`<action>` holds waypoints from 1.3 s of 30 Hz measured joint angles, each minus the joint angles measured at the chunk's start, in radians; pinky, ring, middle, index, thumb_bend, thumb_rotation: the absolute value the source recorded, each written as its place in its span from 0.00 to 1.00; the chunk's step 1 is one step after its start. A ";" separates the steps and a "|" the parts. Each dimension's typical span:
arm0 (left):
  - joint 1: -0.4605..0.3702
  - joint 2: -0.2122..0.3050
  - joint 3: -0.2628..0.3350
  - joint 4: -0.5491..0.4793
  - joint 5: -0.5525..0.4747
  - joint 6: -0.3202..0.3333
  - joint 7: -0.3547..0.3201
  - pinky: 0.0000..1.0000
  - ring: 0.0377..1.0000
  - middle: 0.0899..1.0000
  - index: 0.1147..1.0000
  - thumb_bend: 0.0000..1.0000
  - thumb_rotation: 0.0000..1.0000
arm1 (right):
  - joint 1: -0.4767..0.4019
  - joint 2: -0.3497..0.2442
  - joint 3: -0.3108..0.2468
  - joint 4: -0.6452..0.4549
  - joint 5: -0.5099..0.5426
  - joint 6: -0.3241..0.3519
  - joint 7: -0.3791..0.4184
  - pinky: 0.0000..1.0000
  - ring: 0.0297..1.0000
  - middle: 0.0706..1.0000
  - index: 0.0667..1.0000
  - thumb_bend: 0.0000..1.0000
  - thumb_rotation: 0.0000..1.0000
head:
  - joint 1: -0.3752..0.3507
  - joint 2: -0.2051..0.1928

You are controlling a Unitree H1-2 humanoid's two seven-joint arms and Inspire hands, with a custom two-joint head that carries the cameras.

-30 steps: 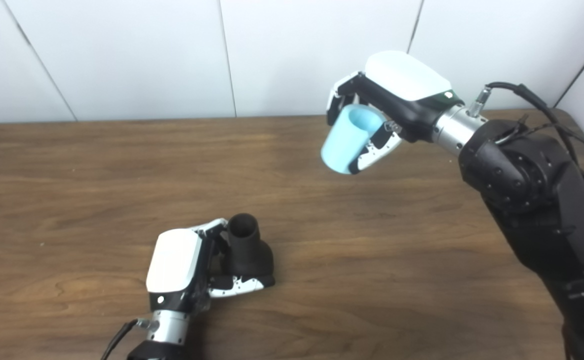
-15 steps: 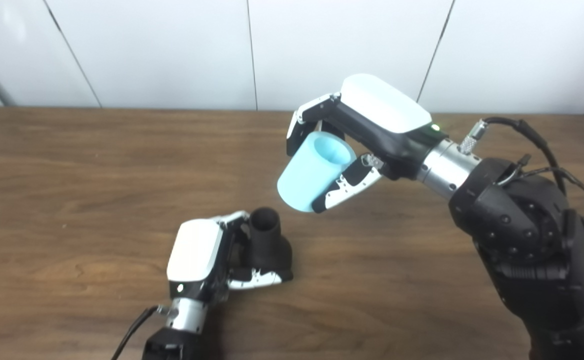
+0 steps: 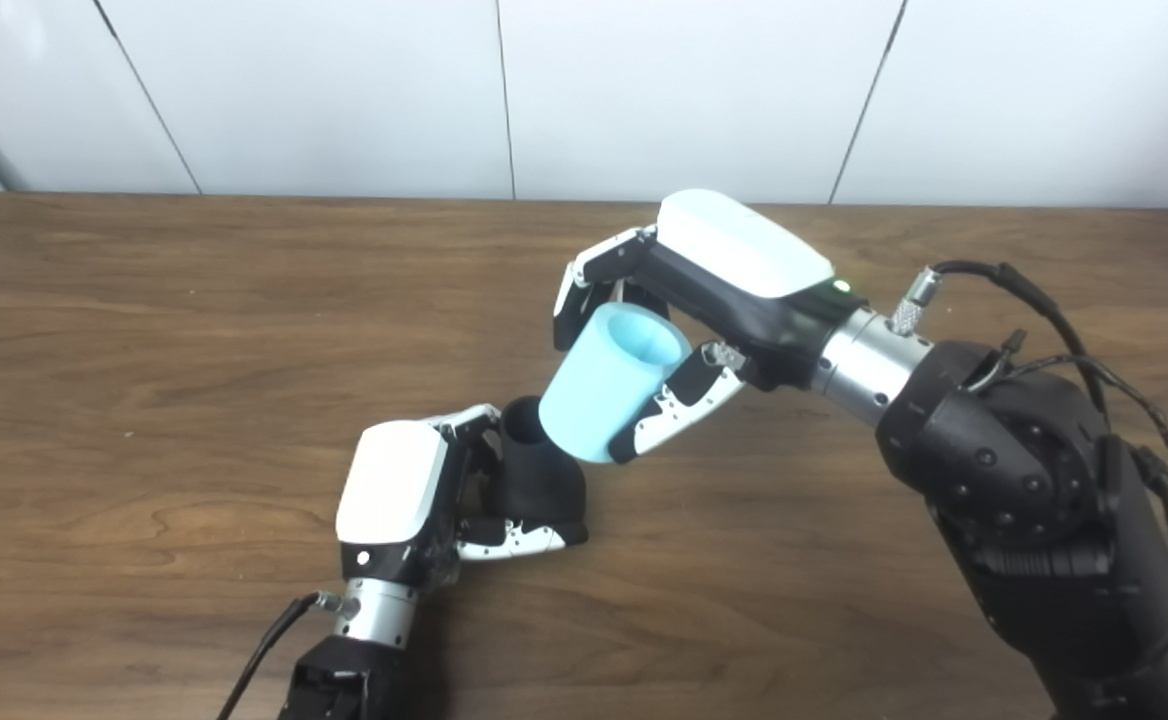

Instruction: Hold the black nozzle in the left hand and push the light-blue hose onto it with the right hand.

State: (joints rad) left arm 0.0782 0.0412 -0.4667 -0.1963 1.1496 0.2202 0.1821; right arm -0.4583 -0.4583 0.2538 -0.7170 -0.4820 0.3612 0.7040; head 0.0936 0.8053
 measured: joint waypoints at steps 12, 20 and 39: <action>0.000 0.001 -0.008 -0.006 0.001 0.000 -0.006 0.38 0.44 0.35 0.45 0.52 0.00 | 0.010 0.040 -0.011 0.021 -0.011 -0.053 -0.033 0.33 0.36 0.46 0.48 0.52 0.00 | 0.005 0.002; 0.002 0.000 -0.010 -0.012 0.001 0.003 -0.014 0.39 0.46 0.36 0.45 0.52 0.00 | 0.010 0.049 -0.017 0.027 -0.027 -0.062 -0.044 0.32 0.36 0.46 0.48 0.52 0.00 | 0.000 0.000; 0.001 0.001 -0.010 -0.010 -0.002 0.001 -0.014 0.36 0.42 0.34 0.44 0.52 0.00 | 0.026 0.075 -0.003 0.077 -0.095 -0.111 -0.047 0.34 0.37 0.47 0.47 0.52 0.00 | 0.002 -0.011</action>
State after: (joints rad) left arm 0.0792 0.0419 -0.4766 -0.2063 1.1480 0.2207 0.1680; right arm -0.4320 -0.3837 0.2508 -0.6404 -0.5769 0.2504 0.6566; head 0.0951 0.7946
